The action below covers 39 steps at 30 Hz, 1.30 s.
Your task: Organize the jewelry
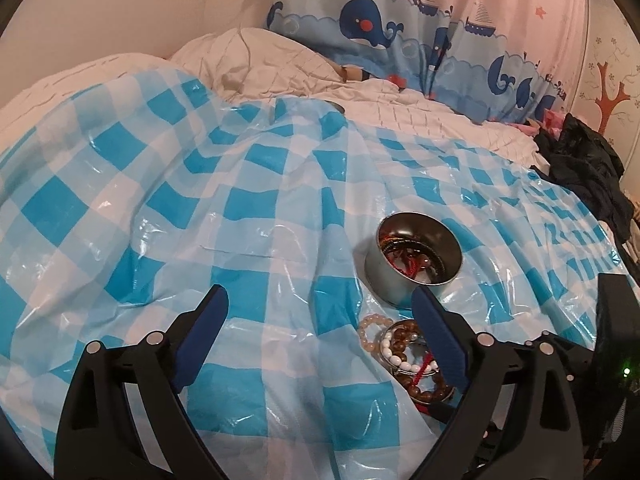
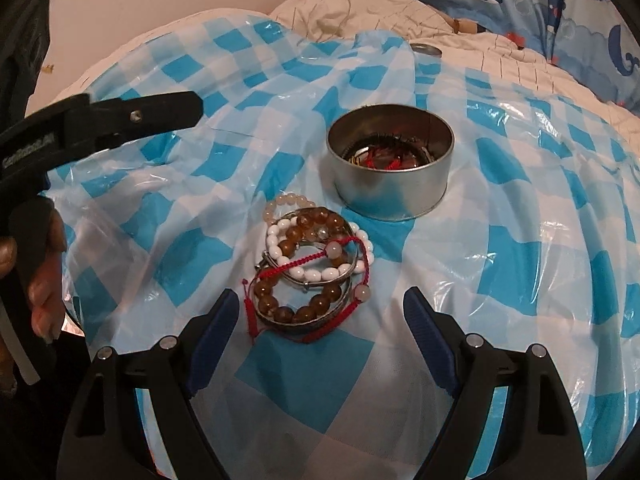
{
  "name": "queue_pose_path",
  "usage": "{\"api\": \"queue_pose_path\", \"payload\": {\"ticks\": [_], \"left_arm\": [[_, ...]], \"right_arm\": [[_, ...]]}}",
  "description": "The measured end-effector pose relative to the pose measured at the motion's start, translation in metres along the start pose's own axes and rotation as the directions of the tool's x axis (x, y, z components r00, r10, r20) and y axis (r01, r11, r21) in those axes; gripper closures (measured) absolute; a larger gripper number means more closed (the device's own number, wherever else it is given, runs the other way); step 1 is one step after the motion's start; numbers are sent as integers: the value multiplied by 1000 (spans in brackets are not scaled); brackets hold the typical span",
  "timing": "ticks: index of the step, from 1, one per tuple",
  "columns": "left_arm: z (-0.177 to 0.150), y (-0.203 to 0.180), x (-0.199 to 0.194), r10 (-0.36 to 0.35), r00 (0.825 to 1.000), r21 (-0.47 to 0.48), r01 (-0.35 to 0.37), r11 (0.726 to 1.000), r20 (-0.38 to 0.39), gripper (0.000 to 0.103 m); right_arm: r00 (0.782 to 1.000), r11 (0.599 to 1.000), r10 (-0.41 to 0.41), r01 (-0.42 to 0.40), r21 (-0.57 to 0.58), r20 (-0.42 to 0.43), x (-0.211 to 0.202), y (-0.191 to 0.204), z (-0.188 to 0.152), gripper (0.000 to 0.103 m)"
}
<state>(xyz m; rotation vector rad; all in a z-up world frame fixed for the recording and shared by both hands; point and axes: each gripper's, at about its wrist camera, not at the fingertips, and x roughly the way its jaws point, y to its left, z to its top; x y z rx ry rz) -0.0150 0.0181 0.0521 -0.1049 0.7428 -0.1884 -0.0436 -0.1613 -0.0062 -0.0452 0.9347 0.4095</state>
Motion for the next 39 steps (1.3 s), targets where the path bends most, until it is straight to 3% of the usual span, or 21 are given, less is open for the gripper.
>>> {"api": "queue_pose_path", "payload": {"ticks": [4,9,11,15,17,18,19,20,23,26,27,30,32,33,37,39], "left_arm": [[-1,-1,2,0,1000,4,0,1000,-8,14],[-1,0,2,-2,1000,-1,2,1000,-10,14],[-1,-1,3,-2,1000,2,2,1000,-13,14],[-2,-2,4,-4,1000,9,4,1000,-20,14],[-3,-3,4,-5,1000,10,5,1000,-22,14],[-3,-3,5,-6,1000,10,6,1000,-22,14],[-3,-4,5,-8,1000,8,8,1000,-22,14],[-3,-5,5,-9,1000,6,9,1000,-21,14],[-2,-6,6,-18,1000,-1,18,1000,-23,14],[-3,-8,8,-17,999,3,17,1000,-29,14],[-3,-8,8,-15,999,5,15,1000,-31,14],[-2,-5,8,-13,999,-3,13,1000,-30,14],[-1,-4,7,-14,1000,-9,14,1000,-28,14],[-1,-3,8,-15,999,-9,15,1000,-28,14],[-1,-4,8,-13,999,-7,13,1000,-32,14],[0,-4,9,-14,999,-4,14,1000,-34,14]], "right_arm": [[1000,999,-5,4,47,23,-4,-9,3,22],[1000,1000,-12,12,17,-2,1,-6,1,25],[1000,1000,-22,22,17,-21,5,-8,0,38],[999,997,37,-35,71,-26,10,-18,0,49],[997,993,67,-63,103,-30,11,-23,0,70],[997,992,68,-65,107,-31,11,-24,0,75],[998,993,54,-51,109,-25,9,-27,0,90],[998,992,55,-52,111,-21,7,-28,0,92],[999,996,-41,43,80,-31,7,-31,-1,92],[979,979,-202,202,9,-29,8,-29,-2,92],[980,980,-194,195,25,-35,7,-34,-2,92],[997,989,-74,75,130,-10,0,-54,-1,91],[999,987,-50,46,153,21,-6,-59,1,73],[999,986,-35,29,165,31,-7,-60,2,69],[994,971,91,-101,219,53,-3,-60,5,64],[995,976,87,-96,194,51,-2,-53,6,64]]}}
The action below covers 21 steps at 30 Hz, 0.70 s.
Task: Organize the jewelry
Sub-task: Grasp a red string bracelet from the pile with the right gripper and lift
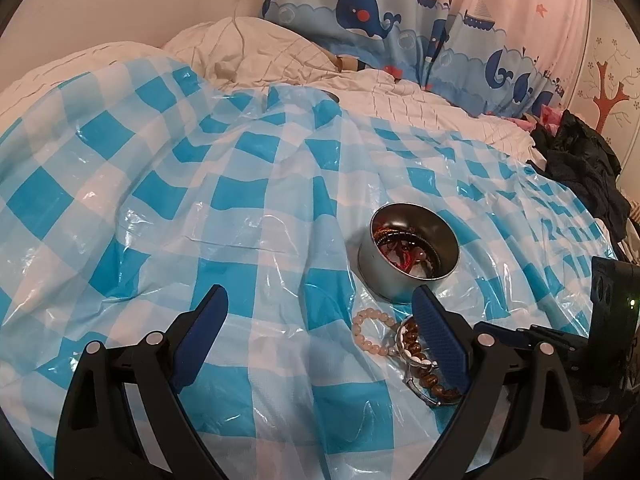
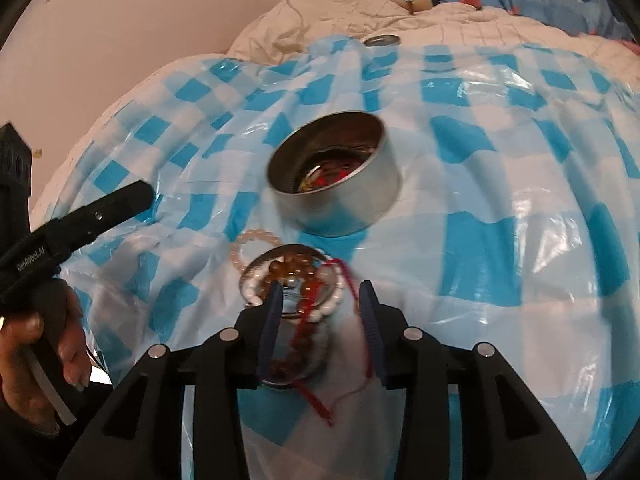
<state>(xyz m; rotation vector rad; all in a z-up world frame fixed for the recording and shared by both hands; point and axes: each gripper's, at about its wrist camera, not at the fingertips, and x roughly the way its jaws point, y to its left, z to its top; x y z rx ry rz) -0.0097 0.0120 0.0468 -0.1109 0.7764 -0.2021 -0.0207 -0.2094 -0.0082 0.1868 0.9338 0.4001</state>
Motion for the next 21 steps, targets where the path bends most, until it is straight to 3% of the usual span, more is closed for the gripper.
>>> {"api": "queue_pose_path", "payload": {"ticks": [3,4,6,10,16,19,21], "left_arm": [[-1,-2,1,0,1000,4,0,1000,-4,14],[-1,-3,2,-1,1000,5,1,1000,-5,14],[-1,-5,3,-9,1000,5,9,1000,-6,14],[-1,-10,7,-53,998,-7,53,999,-18,14],[-3,-23,17,-104,993,-1,104,995,-48,14],[-4,-27,23,-97,993,2,97,995,-60,14],[-5,-26,26,-91,994,-2,91,996,-64,14]], "right_arm": [[999,996,-44,41,-80,-32,8,15,-5,71],[998,994,-48,43,-99,-41,8,18,-5,83],[997,991,-67,63,-118,-36,6,20,-7,95],[999,995,-44,42,-90,-20,-1,12,-8,100],[999,1000,-10,11,-13,45,-17,-4,-2,100],[998,998,55,-56,25,31,-15,-10,0,100],[998,998,59,-59,28,10,-10,-8,0,72]]}}
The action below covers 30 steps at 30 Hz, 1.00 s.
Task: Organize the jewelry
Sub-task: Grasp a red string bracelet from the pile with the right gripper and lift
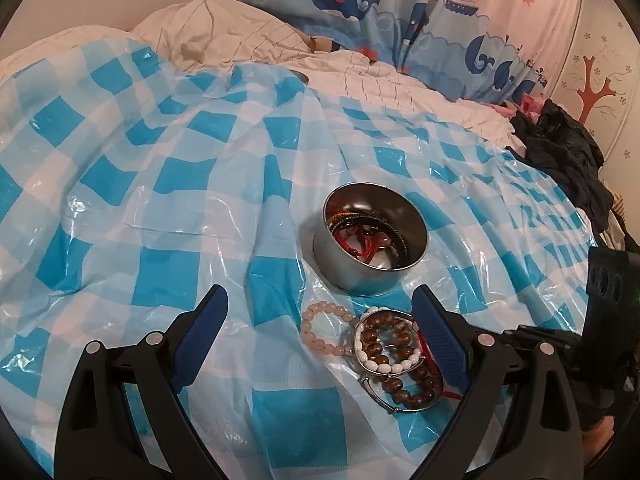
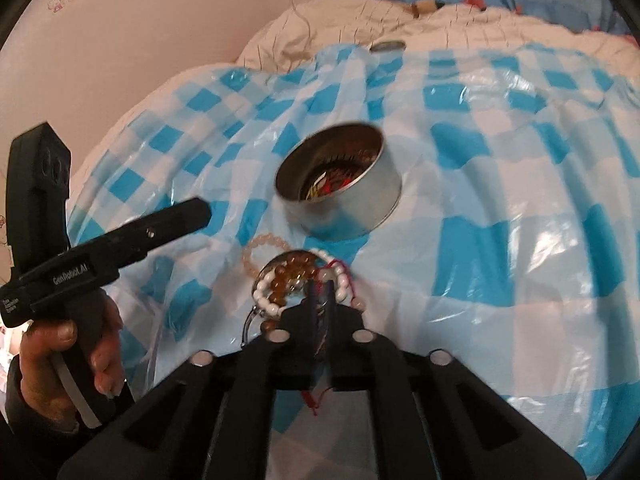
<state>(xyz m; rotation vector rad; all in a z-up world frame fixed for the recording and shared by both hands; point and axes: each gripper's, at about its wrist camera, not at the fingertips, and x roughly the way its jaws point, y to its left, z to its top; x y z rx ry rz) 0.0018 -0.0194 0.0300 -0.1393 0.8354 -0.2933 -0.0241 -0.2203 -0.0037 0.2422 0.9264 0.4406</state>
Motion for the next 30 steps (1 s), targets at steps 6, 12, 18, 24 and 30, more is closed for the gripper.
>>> {"api": "queue_pose_path", "payload": {"ticks": [6,12,18,24,30], "left_arm": [[-2,1,5,5,1000,-7,-5,1000,-13,14],[-1,-1,5,3,1000,3,-3,1000,-15,14],[0,3,4,2,1000,-14,-2,1000,-10,14],[-1,0,11,-25,999,-15,25,1000,-34,14],[-1,-4,19,-44,998,-33,42,999,-46,14]], "right_arm": [[996,997,-68,71,-38,57,14,14,2,43],[993,990,-115,117,-78,26,28,15,1,89],[995,996,-71,74,-43,64,7,11,2,89],[999,996,2,-6,88,44,-1,-15,5,92],[998,995,-1,-6,101,65,-8,-20,5,92]]}}
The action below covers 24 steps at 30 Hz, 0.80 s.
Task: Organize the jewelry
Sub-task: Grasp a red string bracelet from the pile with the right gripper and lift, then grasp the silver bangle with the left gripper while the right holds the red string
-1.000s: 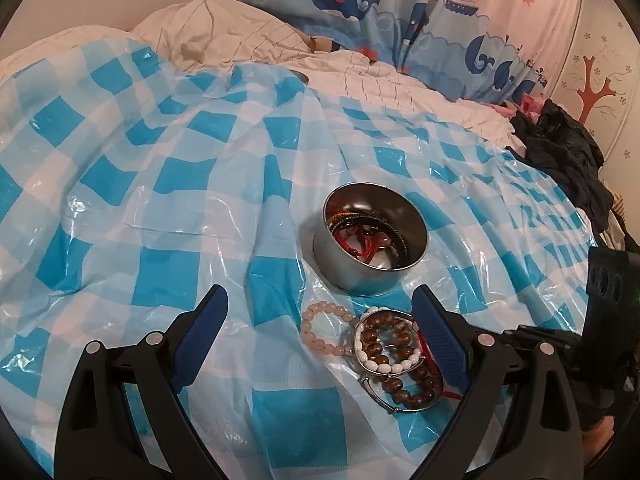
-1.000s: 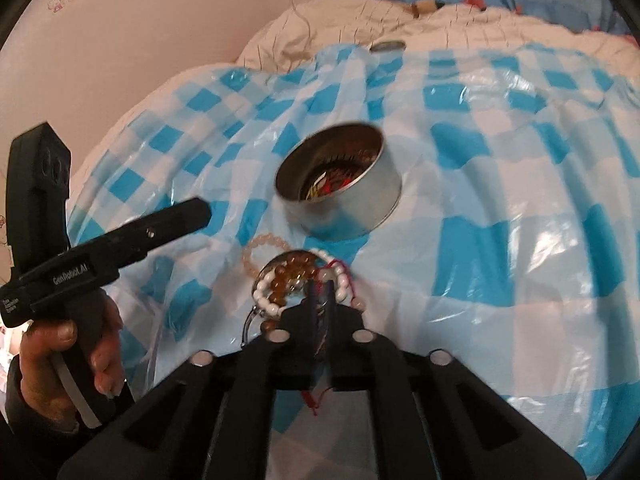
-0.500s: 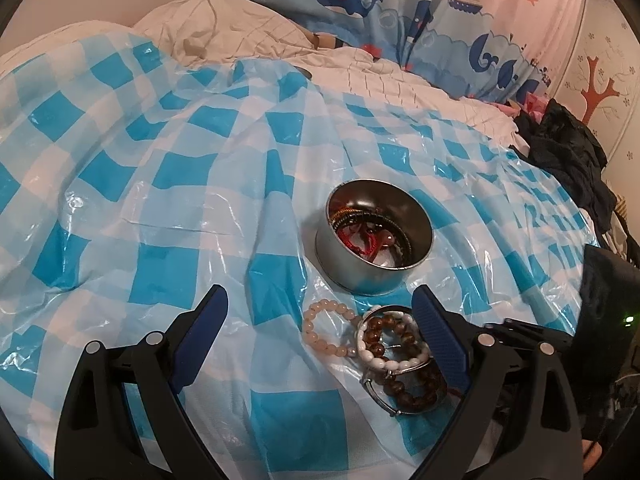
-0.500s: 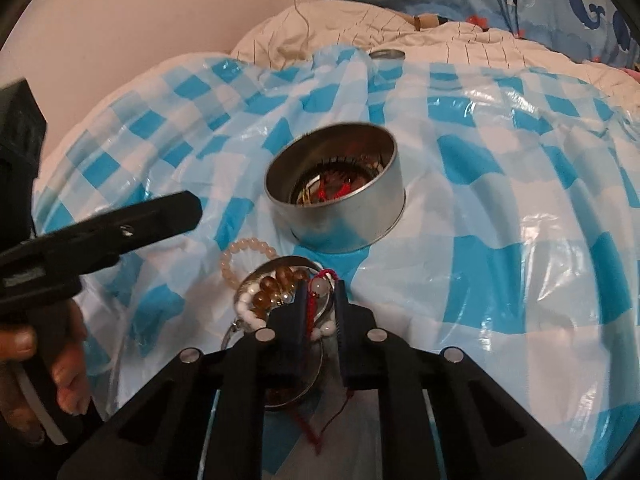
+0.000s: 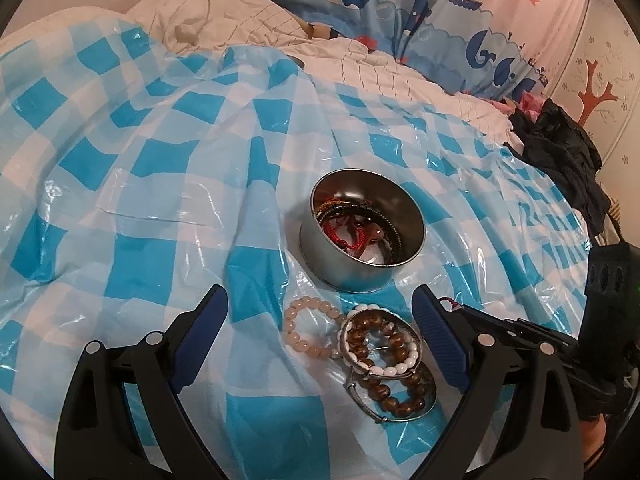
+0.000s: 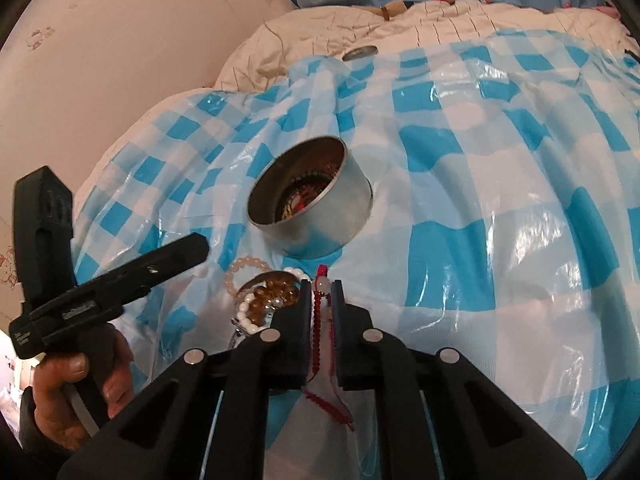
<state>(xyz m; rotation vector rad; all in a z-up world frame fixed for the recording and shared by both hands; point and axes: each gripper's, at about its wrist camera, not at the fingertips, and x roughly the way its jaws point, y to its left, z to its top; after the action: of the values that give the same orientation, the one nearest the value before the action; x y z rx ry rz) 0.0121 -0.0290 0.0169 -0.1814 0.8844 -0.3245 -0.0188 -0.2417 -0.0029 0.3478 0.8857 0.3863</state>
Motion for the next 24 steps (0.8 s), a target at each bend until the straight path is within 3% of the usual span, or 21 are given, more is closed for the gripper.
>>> {"api": "queue_pose_path", "payload": {"ticks": [6,12,15,19,24], "left_arm": [[1,-1,11,-47,999,-23,46,999,-26,14],[11,27,9,-75,997,-150,75,986,7,14],[12,31,13,-113,994,-169,110,979,-6,14],[7,15,26,-140,988,-119,132,984,-64,14],[-1,0,42,-91,987,-58,84,995,-132,14]], "right_arm": [[998,999,29,-31,30,58,-19,-5,7,92],[996,994,50,-56,89,71,-26,-17,11,92],[996,994,54,-60,88,72,-27,-18,11,92],[996,994,60,-66,87,65,-26,-17,11,92],[996,994,62,-67,85,56,-24,-15,11,92]]}}
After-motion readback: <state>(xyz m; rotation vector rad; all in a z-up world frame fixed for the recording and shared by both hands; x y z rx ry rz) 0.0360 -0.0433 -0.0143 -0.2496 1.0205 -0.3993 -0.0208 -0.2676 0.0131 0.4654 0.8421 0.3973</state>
